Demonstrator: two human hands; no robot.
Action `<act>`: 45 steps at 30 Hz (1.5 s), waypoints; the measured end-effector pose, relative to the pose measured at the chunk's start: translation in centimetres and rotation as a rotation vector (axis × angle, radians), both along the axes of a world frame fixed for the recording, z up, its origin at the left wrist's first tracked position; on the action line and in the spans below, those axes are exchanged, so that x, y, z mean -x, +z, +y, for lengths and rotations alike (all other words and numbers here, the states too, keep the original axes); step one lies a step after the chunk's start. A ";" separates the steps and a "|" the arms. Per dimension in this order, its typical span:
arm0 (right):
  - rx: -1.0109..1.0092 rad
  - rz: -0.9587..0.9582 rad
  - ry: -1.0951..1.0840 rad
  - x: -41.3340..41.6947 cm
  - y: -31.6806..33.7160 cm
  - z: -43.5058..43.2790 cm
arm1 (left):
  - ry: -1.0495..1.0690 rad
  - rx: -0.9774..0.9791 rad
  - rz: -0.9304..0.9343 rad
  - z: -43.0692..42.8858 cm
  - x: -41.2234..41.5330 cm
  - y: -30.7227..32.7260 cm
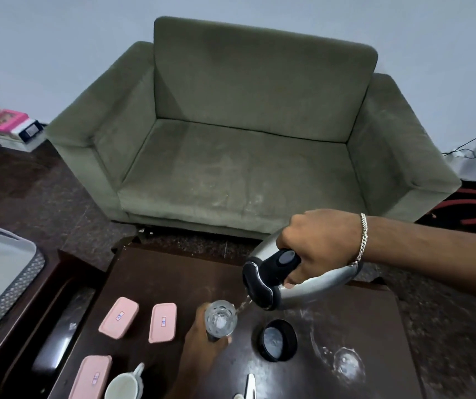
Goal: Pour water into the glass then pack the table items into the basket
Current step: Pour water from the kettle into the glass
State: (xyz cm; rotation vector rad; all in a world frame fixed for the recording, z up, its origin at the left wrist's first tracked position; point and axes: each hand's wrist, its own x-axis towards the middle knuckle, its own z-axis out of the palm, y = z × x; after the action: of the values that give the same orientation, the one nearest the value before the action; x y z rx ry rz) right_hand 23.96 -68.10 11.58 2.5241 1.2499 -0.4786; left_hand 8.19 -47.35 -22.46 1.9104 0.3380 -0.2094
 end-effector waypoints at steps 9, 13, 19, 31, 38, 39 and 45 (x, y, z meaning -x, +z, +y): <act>0.008 -0.026 0.031 0.1 0.7 0.0 | -0.006 0.007 0.001 0.0 0.2 1.1; 0.016 -0.035 0.034 0.0 0.8 0.1 | -0.017 -0.007 0.004 -0.1 0.1 1.4; 0.019 -0.052 0.047 -0.4 0.9 0.3 | 0.000 -0.031 -0.005 -0.3 0.2 1.8; 0.032 -0.076 0.078 0.0 0.0 1.0 | -0.012 -0.041 0.011 -0.1 0.0 1.0; 0.066 -0.092 0.090 0.2 -0.4 1.3 | -0.008 -0.034 0.012 0.0 0.0 0.6; 0.070 -0.092 0.087 0.1 -0.4 1.4 | -0.010 -0.033 0.012 0.1 0.0 0.5; 0.070 -0.060 0.074 -0.1 -0.6 1.6 | -0.001 -0.026 0.006 -0.1 0.0 0.5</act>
State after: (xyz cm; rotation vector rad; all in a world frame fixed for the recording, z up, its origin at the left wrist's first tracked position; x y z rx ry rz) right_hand 24.03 -66.53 10.94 2.4071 1.2767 -0.4191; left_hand 8.18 -47.40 -21.94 1.9354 0.3458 -0.2127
